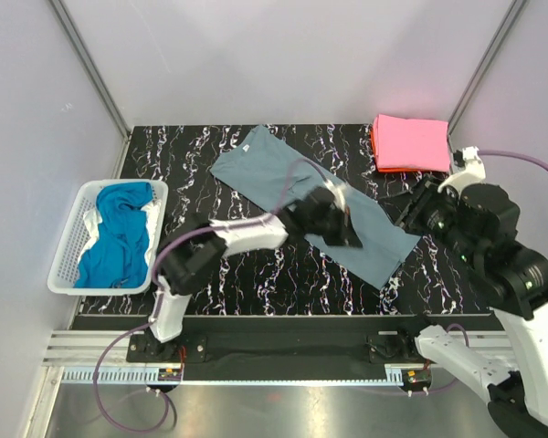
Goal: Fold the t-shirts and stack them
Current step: Fold the tshirt
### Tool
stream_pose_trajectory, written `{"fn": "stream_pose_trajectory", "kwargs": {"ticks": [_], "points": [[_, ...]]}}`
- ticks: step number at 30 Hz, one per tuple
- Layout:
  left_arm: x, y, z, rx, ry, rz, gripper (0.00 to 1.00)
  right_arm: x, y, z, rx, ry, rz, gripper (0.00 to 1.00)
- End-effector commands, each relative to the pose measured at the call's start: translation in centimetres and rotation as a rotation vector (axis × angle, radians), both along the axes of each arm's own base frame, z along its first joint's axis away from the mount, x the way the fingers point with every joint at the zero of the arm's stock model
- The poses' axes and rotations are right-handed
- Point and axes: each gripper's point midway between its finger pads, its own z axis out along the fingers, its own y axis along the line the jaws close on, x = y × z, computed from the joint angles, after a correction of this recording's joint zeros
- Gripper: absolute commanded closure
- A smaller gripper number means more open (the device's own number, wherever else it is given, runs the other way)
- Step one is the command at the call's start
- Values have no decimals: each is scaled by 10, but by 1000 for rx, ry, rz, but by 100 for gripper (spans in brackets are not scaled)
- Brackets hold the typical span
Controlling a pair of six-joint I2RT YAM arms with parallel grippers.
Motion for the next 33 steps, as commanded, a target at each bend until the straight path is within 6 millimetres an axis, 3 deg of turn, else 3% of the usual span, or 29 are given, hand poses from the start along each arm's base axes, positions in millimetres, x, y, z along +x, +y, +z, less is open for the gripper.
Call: {"fn": "stream_pose_trajectory", "kwargs": {"ticks": [1, 3, 6, 7, 12, 15, 18, 20, 26, 29, 31, 32, 33], "points": [[-31, -48, 3, 8, -18, -53, 100, -12, -10, 1, 3, 10, -24, 65], [-47, -58, -14, 58, -7, -68, 100, -17, -11, 3, 11, 7, -21, 65], [-57, -62, -53, 154, 33, -62, 100, -21, -14, 2, 15, 5, -29, 65], [-57, -63, -57, 170, 36, -60, 100, -21, -15, 1, 13, 8, -30, 65], [-64, -45, -113, 352, 91, 2, 100, -20, -15, -3, 13, 14, -37, 65], [-70, -21, -140, 474, 119, 57, 100, -18, -14, -6, 16, 22, -38, 64], [-75, -3, -144, 522, 143, 87, 100, -17, -12, -7, 19, 26, -33, 64], [-81, 21, -155, 584, 151, 116, 100, -15, -11, -9, 16, 32, -35, 62], [-109, 97, -150, 684, 153, 180, 100, -8, -5, -21, -11, 69, -17, 60], [-132, 163, -150, 766, 160, 247, 100, -2, 5, -37, -26, 124, 16, 60], [-143, 192, -149, 789, 184, 298, 100, 0, 11, -45, -23, 147, 35, 59], [-143, 201, -134, 747, 166, 333, 100, 3, 15, -59, -32, 181, 44, 59], [-153, 225, -144, 782, 180, 353, 99, 6, 23, -63, -19, 185, 77, 59]]}}
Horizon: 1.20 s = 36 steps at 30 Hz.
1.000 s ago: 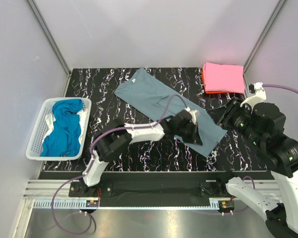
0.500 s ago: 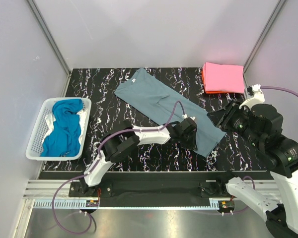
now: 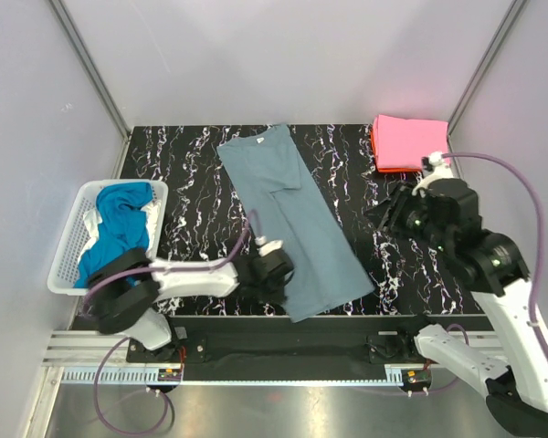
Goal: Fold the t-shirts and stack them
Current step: Fold the tshirt
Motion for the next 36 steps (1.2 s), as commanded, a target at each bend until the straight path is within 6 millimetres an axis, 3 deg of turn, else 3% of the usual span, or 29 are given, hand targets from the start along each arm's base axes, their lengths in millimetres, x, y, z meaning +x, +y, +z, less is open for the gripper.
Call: {"fn": "stream_pose_trajectory", "kwargs": {"ticks": [1, 2, 4, 7, 9, 12, 14, 16, 17, 19, 20, 21, 22, 25, 27, 28, 29, 31, 36], "points": [[-19, 89, -18, 195, -7, 147, 96, 10, 21, -23, 14, 45, 76, 59], [-18, 93, -3, 149, -31, 168, 94, 14, 28, -47, -6, 110, 102, 58], [-19, 116, 2, 181, -52, 205, 84, 19, 36, -77, -34, 175, 139, 56], [2, 125, 32, 125, -111, 240, 72, 27, 53, -123, -60, 301, 205, 54], [29, 129, 53, 59, -148, 293, 67, 34, 61, -148, -67, 359, 231, 52], [70, 123, 76, -41, -198, 274, 63, 28, 61, -185, -99, 452, 243, 49], [97, 129, 80, -48, -212, 276, 62, 20, 52, -210, -145, 510, 227, 45], [126, 128, 96, -53, -254, 268, 60, 11, 41, -232, -189, 572, 198, 44], [150, 130, 101, -47, -256, 298, 59, 9, 35, -243, -220, 605, 173, 44], [174, 126, 107, -49, -267, 280, 59, 4, 31, -257, -234, 651, 151, 44], [188, 126, 97, -24, -250, 283, 59, 4, 29, -264, -245, 667, 140, 45], [206, 120, 113, -37, -289, 287, 59, 7, 30, -266, -244, 658, 132, 47], [216, 117, 113, -33, -294, 286, 59, 6, 30, -270, -240, 664, 125, 47], [247, 104, 106, -41, -289, 297, 59, 11, 33, -276, -232, 657, 127, 51], [262, 100, 88, -16, -251, 315, 59, 13, 26, -285, -281, 675, 104, 52], [267, 101, 63, 17, -201, 318, 59, 14, 19, -288, -312, 676, 82, 52], [280, 96, 66, 11, -209, 322, 59, 12, 17, -293, -328, 692, 80, 52], [293, 95, 40, 54, -163, 322, 59, 9, 20, -297, -315, 712, 90, 50], [317, 99, 2, 119, -98, 316, 60, 7, 23, -309, -269, 746, 34, 49]]}}
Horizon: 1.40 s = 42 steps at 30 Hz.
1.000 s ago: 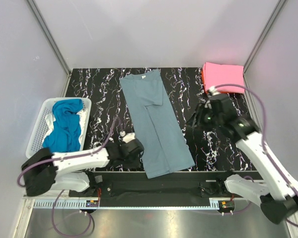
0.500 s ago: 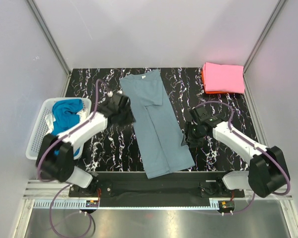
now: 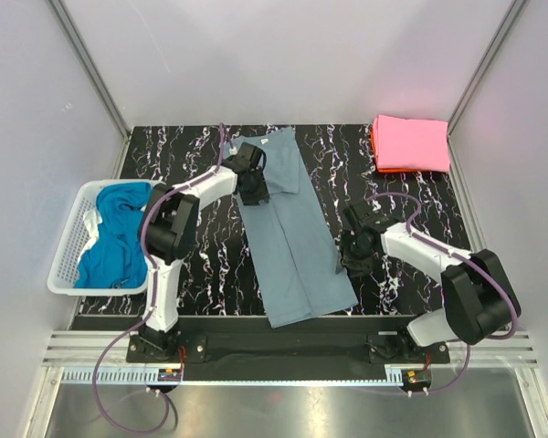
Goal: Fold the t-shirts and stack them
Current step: Fold the tshirt
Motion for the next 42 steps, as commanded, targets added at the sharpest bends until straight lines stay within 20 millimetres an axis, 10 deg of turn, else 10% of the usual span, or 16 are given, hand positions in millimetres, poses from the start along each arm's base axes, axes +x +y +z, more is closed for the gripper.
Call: {"fn": "stream_pose_trajectory", "kwargs": {"ticks": [1, 9, 17, 24, 30, 36, 42], "points": [[24, 8, -9, 27, 4, -8, 59, 8, 4, -5, 24, -21, -64, 50], [82, 15, -30, 3, -35, -38, 57, 13, 39, 5, 224, -23, -111, 54], [103, 16, 36, -112, -165, -161, 54, 17, 26, 7, 147, -34, -131, 53], [-10, 20, 108, -84, -183, -204, 52, 17, 11, 48, 81, -93, -108, 55], [-139, 6, 80, -92, -67, -267, 57, 3, 24, 53, 192, -84, -73, 99], [-233, -24, 55, -194, -21, -364, 88, -13, 28, 27, 217, -18, -78, 100], [-266, -18, 29, -152, 21, -348, 100, -23, 25, -2, 202, 28, -103, 100]]}}
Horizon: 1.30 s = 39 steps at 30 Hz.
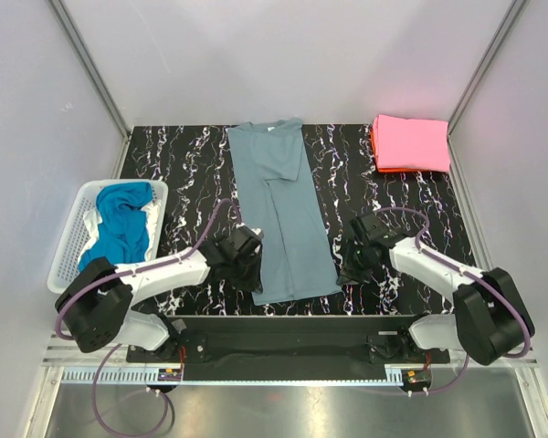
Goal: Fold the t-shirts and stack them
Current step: Fold the tshirt
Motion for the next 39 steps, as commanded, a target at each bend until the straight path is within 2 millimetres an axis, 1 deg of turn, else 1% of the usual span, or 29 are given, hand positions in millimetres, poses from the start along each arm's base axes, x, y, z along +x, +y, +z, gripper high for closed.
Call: {"fn": "stream_pose_trajectory", "kwargs": {"ticks": [1, 3, 4, 5, 6, 8, 10, 13, 14, 15, 16, 17, 18, 19, 20, 22, 24, 25, 26, 28, 29, 30, 31, 32, 33, 34, 35, 37, 39], "points": [[13, -10, 10, -61, -76, 75, 100, 0, 8, -16, 28, 19, -9, 100], [7, -5, 0, -34, -62, 77, 100, -8, 7, -31, 11, 74, 7, 100], [3, -1, -5, -14, -49, 79, 100, -9, 5, -34, -6, 82, 3, 100], [2, 2, -9, 6, -49, 87, 100, -11, 2, -38, -25, 91, -1, 100], [-4, 6, -15, 24, -38, 83, 100, -12, -7, -41, -67, 96, -18, 100], [-11, 13, -23, 55, -17, 87, 100, -13, -12, -41, -101, 96, -28, 100], [-15, 18, -27, 82, -8, 89, 100, -13, -17, -36, -120, 84, -38, 100], [-16, 20, -25, 98, -7, 81, 100, -11, -18, -24, -119, 62, -49, 100], [-13, 16, -20, 91, -16, 78, 96, -7, -16, -16, -108, 43, -49, 100], [-12, 15, -16, 89, -16, 76, 94, -9, -15, -13, -106, 48, -45, 100], [-14, 17, -14, 103, -10, 67, 93, -5, -12, -5, -89, 33, -45, 100], [-9, 10, -2, 79, -29, 66, 91, -4, -9, 2, -70, 17, -41, 100], [-7, 9, 3, 72, -35, 67, 84, -4, -8, 7, -64, 14, -40, 100], [-7, 10, 8, 76, -38, 69, 81, 0, -4, 14, -50, -5, -36, 100], [-2, 6, 21, 53, -67, 77, 79, 1, -1, 20, -32, -16, -32, 100], [1, 3, 30, 27, -84, 78, 76, 5, 4, 25, -8, -35, -23, 100], [-1, -3, 35, -13, -85, 69, 76, 7, 12, 26, 28, -38, -6, 100], [0, -7, 37, -41, -89, 69, 76, 6, 13, 22, 34, -30, -1, 100], [-6, -8, 32, -54, -64, 60, 76, 5, 15, 17, 35, -13, 6, 100], [-10, -13, 26, -87, -40, 58, 77, 2, 15, 7, 33, 3, 11, 100], [-16, -9, 16, -75, -20, 59, 77, -1, 15, -1, 29, 28, 14, 100], [-19, -8, 11, -75, -11, 59, 77, 1, 17, -5, 39, 23, 16, 100], [-23, -5, 2, -63, 6, 67, 77, -6, 16, -13, 38, 46, 16, 100], [-26, -3, -3, -52, 12, 66, 77, -7, 16, -19, 39, 56, 18, 100], [-28, 0, -8, -37, 19, 70, 77, -10, 14, -24, 26, 65, 15, 100], [-31, 10, -19, 14, 26, 87, 77, -15, 8, -30, 0, 84, 10, 100], [-34, 15, -24, 45, 29, 88, 77, -19, -3, -36, -59, 96, -4, 100], [-38, 27, -33, 102, 41, 97, 77, -21, -9, -37, -91, 99, -8, 100], [-41, 29, -35, 110, 46, 95, 77, -21, -10, -31, -86, 84, -8, 100]]}}
